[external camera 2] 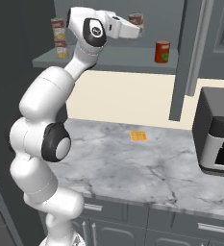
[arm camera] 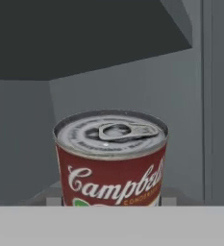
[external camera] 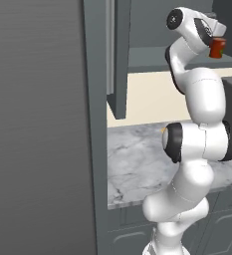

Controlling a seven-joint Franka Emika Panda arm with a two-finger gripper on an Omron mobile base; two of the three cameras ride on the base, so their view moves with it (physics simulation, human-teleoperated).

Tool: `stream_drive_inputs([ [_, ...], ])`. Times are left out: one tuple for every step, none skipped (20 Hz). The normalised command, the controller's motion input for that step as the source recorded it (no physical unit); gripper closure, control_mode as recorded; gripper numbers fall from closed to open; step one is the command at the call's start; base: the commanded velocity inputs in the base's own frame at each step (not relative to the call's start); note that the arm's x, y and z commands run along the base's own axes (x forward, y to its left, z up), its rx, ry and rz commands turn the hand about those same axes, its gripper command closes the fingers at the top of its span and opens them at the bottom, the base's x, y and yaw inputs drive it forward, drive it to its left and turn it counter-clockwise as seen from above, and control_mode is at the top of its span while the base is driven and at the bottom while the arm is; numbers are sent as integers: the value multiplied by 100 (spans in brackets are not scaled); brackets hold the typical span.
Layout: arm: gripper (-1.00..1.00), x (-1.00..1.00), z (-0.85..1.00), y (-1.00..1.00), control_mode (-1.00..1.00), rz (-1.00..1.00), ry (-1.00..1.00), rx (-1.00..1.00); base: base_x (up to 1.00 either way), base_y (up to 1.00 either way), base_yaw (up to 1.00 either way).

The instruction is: Stack two cans on top of the other two cans in the cabinet.

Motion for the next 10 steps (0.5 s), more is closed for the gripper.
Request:
stream_drive_inputs([
  [100,-15,8,-32,-100,-3,4,-4,0,0,0],
  [100,-15,13,-31,-100,-3,5,-3,0,0,0],
  [100,-17,18,-23,-100,-4,9,0,0,0,0],
  [100,-19,20,-26,-100,-4,10,0,0,0,0],
  [100,-19,20,-24,-100,-4,10,0,0,0,0],
  [100,-23,18,-23,-100,-5,10,0,0,0,0],
  [100,-25,11,-25,-100,-5,5,0,0,0,0],
  [100,-24,7,-27,-100,-5,7,0,0,0,0],
  [100,-23,1,-28,-100,-5,8,0,0,0,0],
  [100,-22,0,-31,-100,-4,9,0,0,0,0],
])
